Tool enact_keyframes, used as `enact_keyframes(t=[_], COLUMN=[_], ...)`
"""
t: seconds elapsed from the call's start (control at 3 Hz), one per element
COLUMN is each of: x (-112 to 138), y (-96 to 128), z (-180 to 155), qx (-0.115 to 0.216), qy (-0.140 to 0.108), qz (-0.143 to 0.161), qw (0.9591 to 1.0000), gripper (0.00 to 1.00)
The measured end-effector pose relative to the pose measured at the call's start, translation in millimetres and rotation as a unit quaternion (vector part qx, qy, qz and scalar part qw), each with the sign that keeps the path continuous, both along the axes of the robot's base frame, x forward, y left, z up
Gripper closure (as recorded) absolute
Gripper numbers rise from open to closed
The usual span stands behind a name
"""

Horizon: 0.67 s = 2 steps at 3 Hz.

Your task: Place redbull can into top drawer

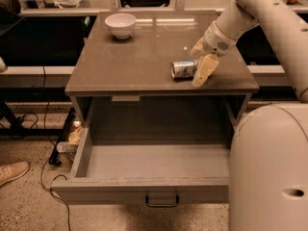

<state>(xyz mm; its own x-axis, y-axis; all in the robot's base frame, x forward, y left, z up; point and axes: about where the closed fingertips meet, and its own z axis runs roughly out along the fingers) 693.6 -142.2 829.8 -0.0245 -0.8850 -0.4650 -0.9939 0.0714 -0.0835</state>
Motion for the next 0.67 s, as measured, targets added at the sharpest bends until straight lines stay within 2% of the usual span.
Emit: enact_keyframes(t=[0.67], x=[-8.1], y=[2.0], z=[-1.7], qx=[0.009], qy=[0.006], qz=[-0.001], qw=[0.9999], gripper=[0.70])
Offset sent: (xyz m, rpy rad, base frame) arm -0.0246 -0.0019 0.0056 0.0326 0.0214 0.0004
